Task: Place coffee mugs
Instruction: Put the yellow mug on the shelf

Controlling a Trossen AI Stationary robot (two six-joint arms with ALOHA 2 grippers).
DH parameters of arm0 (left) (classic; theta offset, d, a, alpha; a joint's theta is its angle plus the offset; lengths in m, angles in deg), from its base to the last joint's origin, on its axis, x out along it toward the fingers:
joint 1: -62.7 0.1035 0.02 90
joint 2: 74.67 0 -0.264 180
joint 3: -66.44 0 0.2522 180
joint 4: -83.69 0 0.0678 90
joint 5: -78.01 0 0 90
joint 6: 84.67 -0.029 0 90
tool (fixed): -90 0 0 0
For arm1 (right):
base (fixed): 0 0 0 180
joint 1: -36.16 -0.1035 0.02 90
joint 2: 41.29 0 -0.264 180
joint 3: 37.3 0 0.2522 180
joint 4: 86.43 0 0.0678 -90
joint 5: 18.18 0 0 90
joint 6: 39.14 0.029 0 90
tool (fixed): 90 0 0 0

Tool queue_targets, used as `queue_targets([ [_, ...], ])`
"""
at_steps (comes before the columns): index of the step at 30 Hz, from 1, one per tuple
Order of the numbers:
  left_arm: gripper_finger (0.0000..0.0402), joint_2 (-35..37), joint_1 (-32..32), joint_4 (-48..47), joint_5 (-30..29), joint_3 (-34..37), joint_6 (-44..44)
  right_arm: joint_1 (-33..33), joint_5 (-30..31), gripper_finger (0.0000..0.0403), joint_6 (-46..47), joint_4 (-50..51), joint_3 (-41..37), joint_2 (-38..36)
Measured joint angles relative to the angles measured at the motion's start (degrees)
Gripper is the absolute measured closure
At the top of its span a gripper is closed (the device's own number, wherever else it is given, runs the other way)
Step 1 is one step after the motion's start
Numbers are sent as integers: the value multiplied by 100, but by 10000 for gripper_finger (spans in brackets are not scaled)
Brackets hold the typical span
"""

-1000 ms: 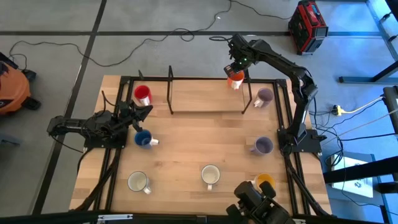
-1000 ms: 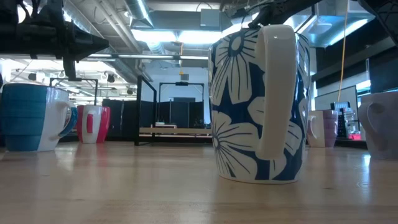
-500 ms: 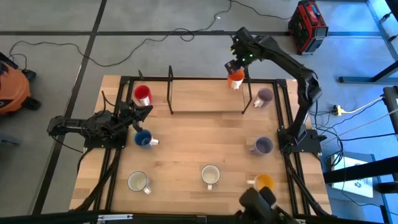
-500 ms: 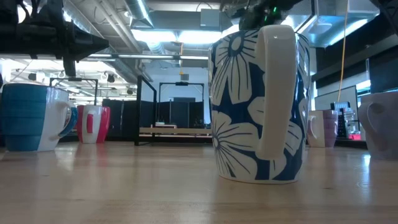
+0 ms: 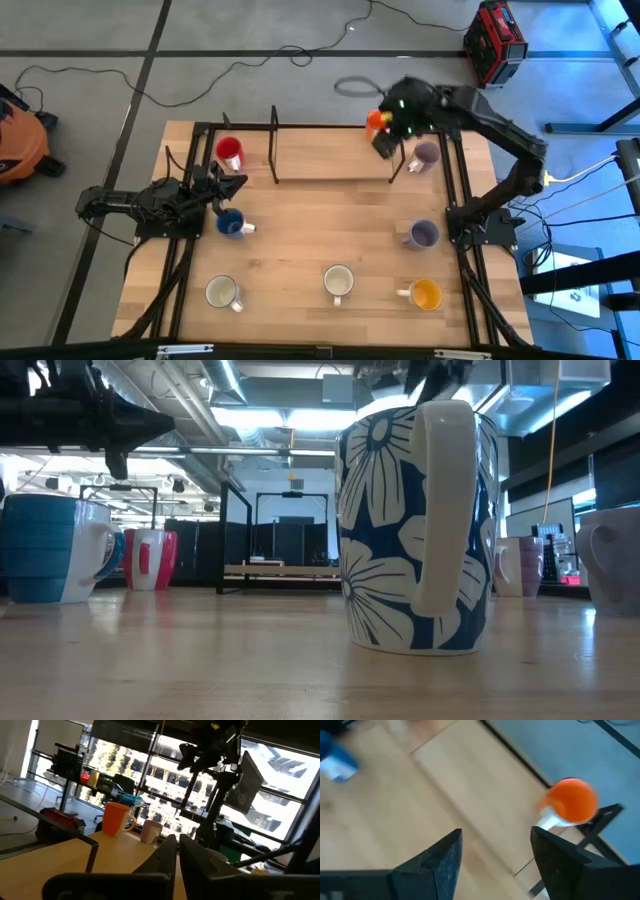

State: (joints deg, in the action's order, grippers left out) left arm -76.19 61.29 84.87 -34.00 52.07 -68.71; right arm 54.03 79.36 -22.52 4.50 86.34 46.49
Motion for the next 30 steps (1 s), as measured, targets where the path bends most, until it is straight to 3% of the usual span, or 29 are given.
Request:
queue_targets([
  [8, 386, -2, 0, 1, 338, -2, 64, -1883, 593, 183, 876, 40, -101, -129],
  [14, 387, -402, -2, 0, 375, -416, -102, -2787, 907, 183, 1846, 130, -793, -268],
  [20, 387, -1555, -1, -39, 610, -1125, -483, -3282, 1106, 183, 3119, 547, -2041, -765],
  [25, 387, -2657, -4, -39, 971, -1672, -690, -3529, 723, 183, 3851, 554, -3307, -1384],
  [30, 387, -3714, -4, -44, 972, -2154, -757, -3764, 370, 183, 4329, 462, -4249, -1919],
])
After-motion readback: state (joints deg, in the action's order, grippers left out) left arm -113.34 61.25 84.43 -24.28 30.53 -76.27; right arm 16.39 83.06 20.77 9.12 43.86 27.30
